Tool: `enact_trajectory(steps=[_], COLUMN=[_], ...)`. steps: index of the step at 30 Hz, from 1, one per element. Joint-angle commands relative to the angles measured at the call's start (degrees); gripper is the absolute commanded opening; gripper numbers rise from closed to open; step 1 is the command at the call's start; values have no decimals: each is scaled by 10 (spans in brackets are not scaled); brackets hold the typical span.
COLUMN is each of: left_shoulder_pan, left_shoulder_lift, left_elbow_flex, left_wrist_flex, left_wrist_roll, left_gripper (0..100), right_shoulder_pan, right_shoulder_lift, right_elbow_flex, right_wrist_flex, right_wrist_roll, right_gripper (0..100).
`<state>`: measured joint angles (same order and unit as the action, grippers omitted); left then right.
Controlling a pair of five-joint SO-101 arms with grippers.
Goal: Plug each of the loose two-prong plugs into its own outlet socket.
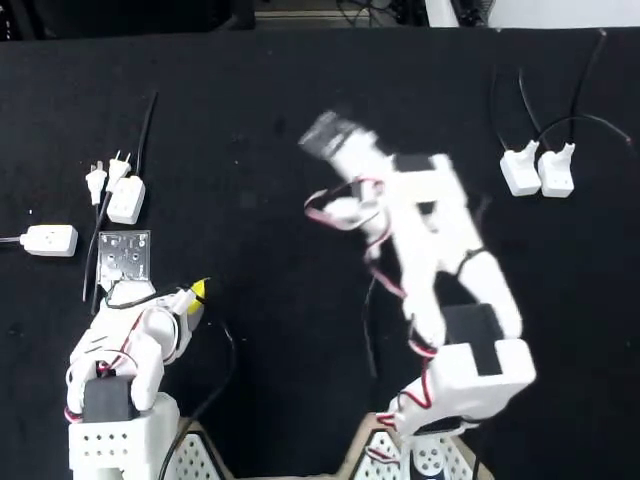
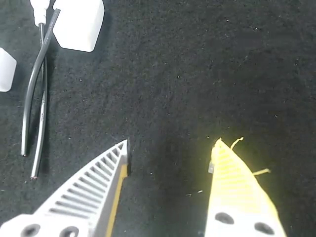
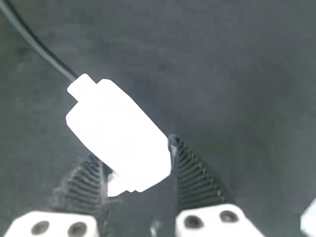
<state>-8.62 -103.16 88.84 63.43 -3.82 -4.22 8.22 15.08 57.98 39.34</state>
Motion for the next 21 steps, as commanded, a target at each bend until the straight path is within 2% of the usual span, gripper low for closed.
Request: enact_trajectory(steps=[1,6,11,17,21], left_shoulder_pan=[4,3,2,1,1], left_shoulder_lift=[-5,-5,-5,-5,-5], left_elbow_flex=[-6,-6,-5,-5,-4], left_wrist_flex=[3,3,3,3,3], left_wrist_roll=[-5,-5,-5,-6,-6], left_gripper=[267,267,267,267,267], right_shoulder_pan=[79,146,166,168,186], right_shoulder_lift=[-29,-12,15,110,206], right_elbow_flex=[-100,-152,-175,-252,-331], right_wrist_flex=[40,43,39,38,43], right_wrist_roll=[-113,-230,-333,-406,-428], right_gripper=[10,11,11,11,11])
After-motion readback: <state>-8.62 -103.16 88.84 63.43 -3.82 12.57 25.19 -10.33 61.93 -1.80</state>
